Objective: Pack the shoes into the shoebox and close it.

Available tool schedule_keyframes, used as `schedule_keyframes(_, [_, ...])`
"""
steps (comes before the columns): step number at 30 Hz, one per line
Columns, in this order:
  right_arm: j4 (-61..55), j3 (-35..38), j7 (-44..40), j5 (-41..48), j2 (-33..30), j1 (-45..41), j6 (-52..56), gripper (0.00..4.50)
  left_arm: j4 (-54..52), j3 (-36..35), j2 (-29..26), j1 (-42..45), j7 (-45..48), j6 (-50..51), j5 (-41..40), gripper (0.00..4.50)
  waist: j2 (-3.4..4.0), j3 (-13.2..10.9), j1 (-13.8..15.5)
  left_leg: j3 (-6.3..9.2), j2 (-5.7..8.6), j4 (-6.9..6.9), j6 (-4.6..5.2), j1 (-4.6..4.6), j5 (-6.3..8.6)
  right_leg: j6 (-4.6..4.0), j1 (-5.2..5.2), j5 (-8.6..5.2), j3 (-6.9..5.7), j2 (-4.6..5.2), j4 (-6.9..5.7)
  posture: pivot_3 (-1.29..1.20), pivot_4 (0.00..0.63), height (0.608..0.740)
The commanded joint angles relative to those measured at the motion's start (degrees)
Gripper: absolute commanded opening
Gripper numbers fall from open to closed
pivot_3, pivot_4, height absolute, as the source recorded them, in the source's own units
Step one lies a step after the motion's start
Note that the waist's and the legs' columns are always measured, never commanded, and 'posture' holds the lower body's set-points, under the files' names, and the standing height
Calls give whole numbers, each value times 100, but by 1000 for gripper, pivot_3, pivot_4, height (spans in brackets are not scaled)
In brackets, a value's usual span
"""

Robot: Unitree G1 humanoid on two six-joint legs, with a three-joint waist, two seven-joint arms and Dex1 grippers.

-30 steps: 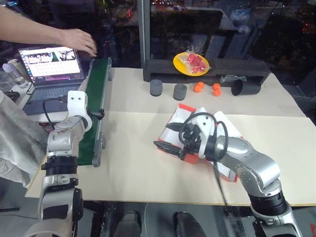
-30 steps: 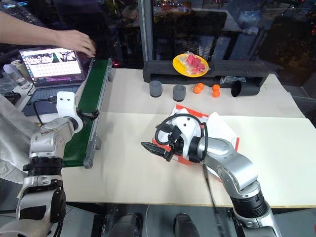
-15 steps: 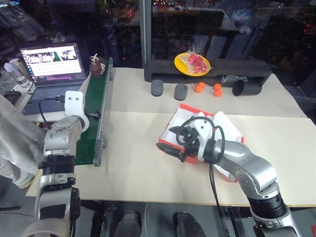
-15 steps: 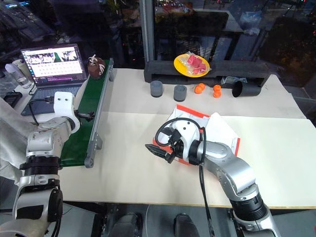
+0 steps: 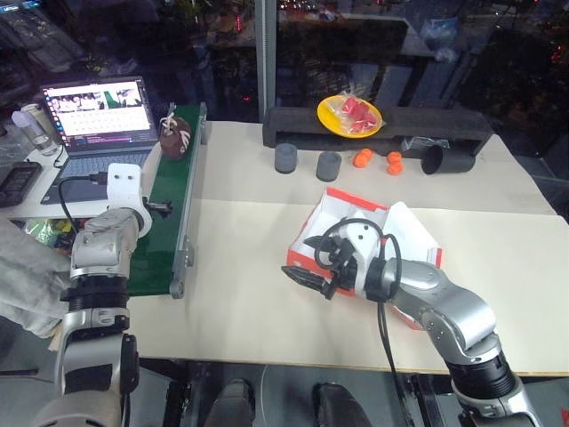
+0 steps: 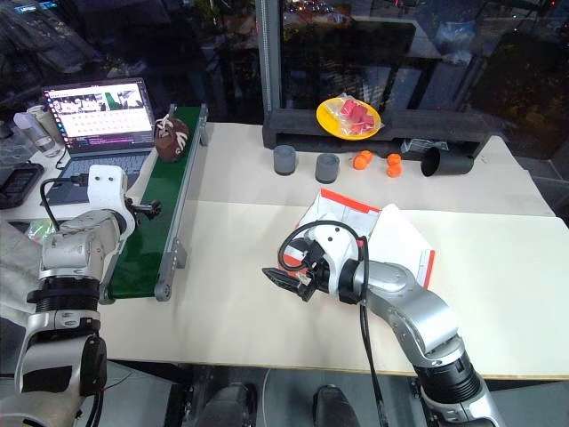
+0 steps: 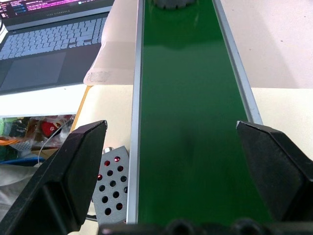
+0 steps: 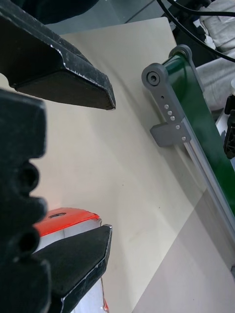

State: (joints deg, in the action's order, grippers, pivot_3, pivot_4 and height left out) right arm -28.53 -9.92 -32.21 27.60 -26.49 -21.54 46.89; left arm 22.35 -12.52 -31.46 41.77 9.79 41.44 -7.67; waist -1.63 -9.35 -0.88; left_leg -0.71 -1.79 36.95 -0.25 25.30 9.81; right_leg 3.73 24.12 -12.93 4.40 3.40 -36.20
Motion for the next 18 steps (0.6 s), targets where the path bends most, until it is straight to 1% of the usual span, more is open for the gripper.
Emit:
schedule_keyframes(1, [-79, 66, 30, -28, -7, -21, -31, 4436, -41, -17, 9, 44, 6, -146, 34, 4500, 0, 0, -1, 0, 0, 0, 0, 0, 0, 0, 0, 0, 0, 0, 0, 0, 150, 740])
schedule_keyframes(18, [-108, 120, 132, -44, 20, 14, -48, 4436, 260, 2, 99, 79, 1, -298, 90, 4500, -1, 0, 0, 0, 0, 0, 0, 0, 0, 0, 0, 0, 0, 0, 0, 0, 150, 740])
